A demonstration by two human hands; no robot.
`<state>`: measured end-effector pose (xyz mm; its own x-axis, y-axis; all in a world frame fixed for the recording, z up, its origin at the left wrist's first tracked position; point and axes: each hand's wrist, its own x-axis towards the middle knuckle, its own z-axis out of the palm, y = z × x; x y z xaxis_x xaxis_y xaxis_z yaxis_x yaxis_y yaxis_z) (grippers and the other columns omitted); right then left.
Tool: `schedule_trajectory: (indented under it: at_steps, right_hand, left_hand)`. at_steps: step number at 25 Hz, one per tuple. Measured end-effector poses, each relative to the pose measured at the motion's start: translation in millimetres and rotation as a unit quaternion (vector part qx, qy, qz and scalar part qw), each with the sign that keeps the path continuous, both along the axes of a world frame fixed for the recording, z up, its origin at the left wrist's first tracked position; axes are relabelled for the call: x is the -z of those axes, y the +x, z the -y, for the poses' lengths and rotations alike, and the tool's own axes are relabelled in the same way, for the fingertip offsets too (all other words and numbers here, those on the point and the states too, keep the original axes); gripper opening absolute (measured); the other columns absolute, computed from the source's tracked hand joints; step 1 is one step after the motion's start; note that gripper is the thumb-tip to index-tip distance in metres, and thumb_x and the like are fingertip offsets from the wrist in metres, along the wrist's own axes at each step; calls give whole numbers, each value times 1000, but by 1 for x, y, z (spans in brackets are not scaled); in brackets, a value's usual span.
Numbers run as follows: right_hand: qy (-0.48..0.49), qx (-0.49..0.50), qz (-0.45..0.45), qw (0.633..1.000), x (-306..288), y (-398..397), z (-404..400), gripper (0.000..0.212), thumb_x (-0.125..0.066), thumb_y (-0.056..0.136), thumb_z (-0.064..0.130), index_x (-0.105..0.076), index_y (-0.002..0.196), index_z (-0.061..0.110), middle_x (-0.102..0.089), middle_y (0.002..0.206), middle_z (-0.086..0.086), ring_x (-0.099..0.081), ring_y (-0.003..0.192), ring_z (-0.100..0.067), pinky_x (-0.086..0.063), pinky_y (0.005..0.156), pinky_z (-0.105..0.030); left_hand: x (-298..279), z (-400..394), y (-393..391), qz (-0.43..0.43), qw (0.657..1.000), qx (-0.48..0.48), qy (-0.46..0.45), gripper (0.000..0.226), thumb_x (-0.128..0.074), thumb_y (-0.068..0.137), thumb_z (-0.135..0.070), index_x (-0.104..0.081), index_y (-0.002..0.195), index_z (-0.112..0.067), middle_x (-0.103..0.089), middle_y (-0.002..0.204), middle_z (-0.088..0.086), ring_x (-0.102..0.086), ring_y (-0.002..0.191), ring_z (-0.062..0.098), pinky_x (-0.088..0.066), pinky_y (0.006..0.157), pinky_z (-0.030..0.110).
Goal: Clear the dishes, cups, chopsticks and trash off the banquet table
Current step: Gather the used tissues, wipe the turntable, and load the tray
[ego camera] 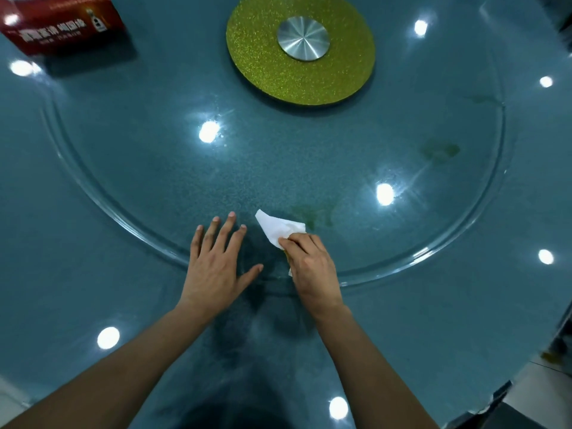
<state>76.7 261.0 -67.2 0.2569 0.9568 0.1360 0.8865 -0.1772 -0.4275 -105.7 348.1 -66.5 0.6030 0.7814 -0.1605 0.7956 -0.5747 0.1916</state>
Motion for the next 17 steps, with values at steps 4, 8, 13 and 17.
schedule_trajectory:
  at_steps: [4,8,13,17]
  right_hand:
    - [-8,-23,4,1000,-3,-3,-23,31,-71,79,-9,-74,105,8,-67,101,-6,-61,91,-29,-55,80,-38]
    - [-39,16,8,999,-12,18,-69,27,-69,80,-8,-75,103,6,-69,102,-10,-61,94,-34,-54,79,-40]
    - [-97,63,31,993,-14,74,-123,34,-56,89,-8,-71,116,7,-65,117,-13,-54,111,-33,-47,88,-40]
    - [-83,83,-5,993,-12,79,-129,31,-54,92,-8,-72,114,5,-66,117,-13,-55,111,-31,-44,92,-33]
  left_hand:
    - [2,-4,-3,5,999,-42,-4,85,-44,86,-74,-47,145,-12,-29,164,9,-24,152,34,-15,124,55]
    - [3,-15,-12,14,998,-54,-9,82,-56,87,-70,-46,144,-12,-27,165,7,-21,153,33,-15,123,56]
    - [1,-24,-20,16,998,-63,-16,84,-52,86,-73,-44,146,-15,-22,166,4,-15,155,29,-11,125,54]
    - [0,-27,-21,36,996,-80,-18,84,-59,84,-70,-45,144,-14,-23,166,4,-16,155,29,-10,125,54]
